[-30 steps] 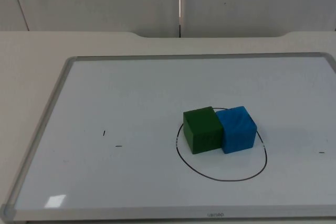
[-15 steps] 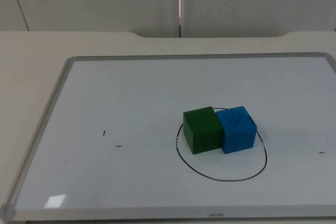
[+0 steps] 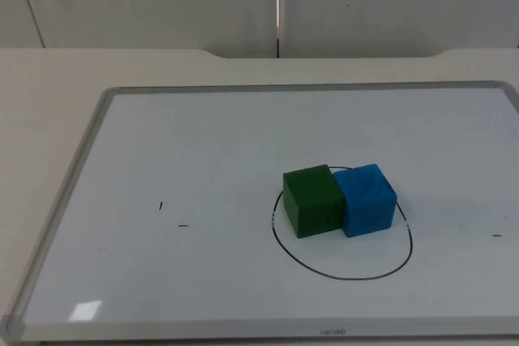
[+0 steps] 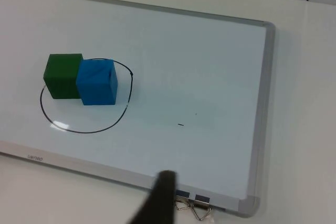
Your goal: Push the two cubes into the marked area.
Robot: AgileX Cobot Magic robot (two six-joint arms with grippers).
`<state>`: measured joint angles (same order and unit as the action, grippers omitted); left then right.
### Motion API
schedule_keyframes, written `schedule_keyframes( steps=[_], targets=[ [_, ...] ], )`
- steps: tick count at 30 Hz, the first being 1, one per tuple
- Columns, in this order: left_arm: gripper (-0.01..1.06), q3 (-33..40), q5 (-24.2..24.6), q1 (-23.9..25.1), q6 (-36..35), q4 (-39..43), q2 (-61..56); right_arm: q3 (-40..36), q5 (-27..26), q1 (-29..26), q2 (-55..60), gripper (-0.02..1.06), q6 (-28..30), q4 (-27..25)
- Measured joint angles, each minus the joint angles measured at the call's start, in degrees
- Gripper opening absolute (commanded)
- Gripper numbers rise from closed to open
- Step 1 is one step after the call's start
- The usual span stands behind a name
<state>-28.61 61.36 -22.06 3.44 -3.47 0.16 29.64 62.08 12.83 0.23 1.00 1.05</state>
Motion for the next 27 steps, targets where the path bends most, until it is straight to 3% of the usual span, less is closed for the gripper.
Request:
schedule_keyframes(
  steps=[7, 27],
  targets=[
    [1.04, 0.0, 0.0, 0.0, -0.6, 0.5, 0.0, 0.0, 0.0, 0.0, 0.0, 1.05, 0.0, 0.0],
    [1.04, 0.0, 0.0, 0.0, -0.9, 0.7, 0.0, 0.0, 0.0, 0.0, 0.0, 1.05, -0.1, 0.0]
  ],
)
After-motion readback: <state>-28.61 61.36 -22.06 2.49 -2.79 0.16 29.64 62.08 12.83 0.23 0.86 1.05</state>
